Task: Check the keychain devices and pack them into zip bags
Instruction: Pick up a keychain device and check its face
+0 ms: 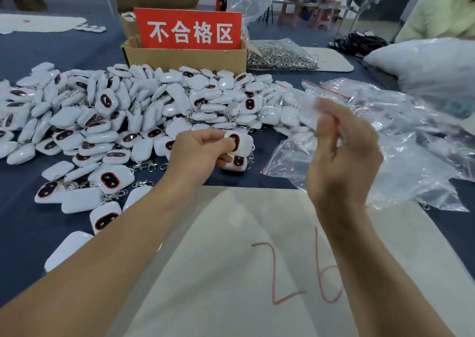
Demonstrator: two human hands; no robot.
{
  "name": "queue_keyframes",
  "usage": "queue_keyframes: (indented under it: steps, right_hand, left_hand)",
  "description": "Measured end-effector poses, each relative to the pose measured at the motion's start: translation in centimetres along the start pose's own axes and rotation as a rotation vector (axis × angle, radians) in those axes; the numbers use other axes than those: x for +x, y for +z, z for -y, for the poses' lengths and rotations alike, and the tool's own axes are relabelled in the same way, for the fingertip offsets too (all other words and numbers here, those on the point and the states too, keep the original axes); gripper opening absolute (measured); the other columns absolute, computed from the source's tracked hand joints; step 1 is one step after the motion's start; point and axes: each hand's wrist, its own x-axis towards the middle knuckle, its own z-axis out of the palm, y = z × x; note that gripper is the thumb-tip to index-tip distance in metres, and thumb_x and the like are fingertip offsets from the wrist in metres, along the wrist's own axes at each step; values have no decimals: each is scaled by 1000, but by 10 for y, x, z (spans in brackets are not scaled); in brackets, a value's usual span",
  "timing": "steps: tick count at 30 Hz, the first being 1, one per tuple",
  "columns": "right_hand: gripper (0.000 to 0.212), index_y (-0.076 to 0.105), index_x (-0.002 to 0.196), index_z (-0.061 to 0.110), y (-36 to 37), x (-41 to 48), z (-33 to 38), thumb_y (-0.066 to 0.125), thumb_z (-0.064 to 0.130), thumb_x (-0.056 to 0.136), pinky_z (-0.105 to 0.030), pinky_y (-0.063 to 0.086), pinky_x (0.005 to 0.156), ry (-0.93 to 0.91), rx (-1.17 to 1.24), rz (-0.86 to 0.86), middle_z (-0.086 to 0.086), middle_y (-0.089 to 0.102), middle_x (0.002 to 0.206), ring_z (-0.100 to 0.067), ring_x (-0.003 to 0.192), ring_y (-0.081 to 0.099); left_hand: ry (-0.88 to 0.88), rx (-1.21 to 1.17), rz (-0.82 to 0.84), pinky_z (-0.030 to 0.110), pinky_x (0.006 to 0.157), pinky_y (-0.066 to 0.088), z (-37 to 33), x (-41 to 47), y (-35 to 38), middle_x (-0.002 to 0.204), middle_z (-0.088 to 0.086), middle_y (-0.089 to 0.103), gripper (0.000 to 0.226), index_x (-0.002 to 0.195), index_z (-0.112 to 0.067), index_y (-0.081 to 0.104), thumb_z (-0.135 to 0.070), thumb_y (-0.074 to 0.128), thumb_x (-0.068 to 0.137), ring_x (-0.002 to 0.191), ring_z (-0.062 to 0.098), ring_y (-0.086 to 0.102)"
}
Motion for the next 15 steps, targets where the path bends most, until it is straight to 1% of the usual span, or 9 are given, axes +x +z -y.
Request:
queue_keyframes:
  steps: [1,2,4,5,7,10,12,14,15]
  right_hand:
    - [29,75,121,20,0,-3,4,52,24,104,-31,44,100,-88,34,-75,-2,67,107,-23,104,59]
    - [28,75,122,20,0,-8,8,53,22,104,-27,43,100,-165,75,-64,-6,66,109,-25,104,58]
    - [28,76,120,18,9,-22,16,56,14,101,-28,48,96,-256,183,151,-7,67,109,-26,102,62]
    - [27,77,118,17,15,-30,20,58,8,99,-29,51,93,-252,242,259,-4,71,107,-23,102,65]
    - [31,79,110,18,26,-40,26,62,0,94,-25,53,90,-61,414,377,5,77,102,-11,98,70]
    - [43,79,107,21,36,-38,26,63,-12,85,-25,56,81,379,680,501,-6,78,89,-11,82,70]
    - [50,76,112,23,38,-33,16,63,-15,82,-24,57,76,480,661,613,-5,79,85,-11,79,70]
    - [50,75,113,23,39,-30,3,60,-16,85,-24,60,74,432,427,708,3,80,90,-9,82,74]
    - [51,74,114,23,39,-29,-2,58,-16,86,-27,61,80,369,271,755,5,80,95,-7,87,74]
  left_hand:
    - [-9,-29,-34,27,69,61,0,1,0,82,4,79,20,74,-23,82,-10,76,88,65,16,70]
    - [-15,-78,-75,28,66,61,0,2,0,80,3,78,20,73,-20,80,-9,75,89,64,17,71]
    - [-8,-225,-171,29,62,61,-1,3,-1,74,3,72,26,69,-18,72,-8,68,92,61,19,71]
    - [11,-286,-223,31,61,61,-1,4,-3,71,2,70,28,68,-20,69,-9,64,94,62,19,70]
    - [36,-362,-324,31,61,58,-3,7,-7,69,-3,68,26,71,-23,65,-13,60,94,64,18,70]
    - [30,-491,-409,29,54,55,-3,12,-15,64,-1,62,18,81,-16,55,-10,54,97,58,22,71]
    - [83,-507,-433,30,55,56,-3,12,-18,67,1,59,18,82,-15,53,-9,52,98,59,25,70]
    - [179,-431,-436,30,62,59,-4,10,-15,77,2,67,13,86,-18,58,-13,52,96,69,27,73]
    - [229,-353,-429,34,68,61,-3,8,-12,87,4,70,10,90,-22,60,-17,53,95,78,29,75]
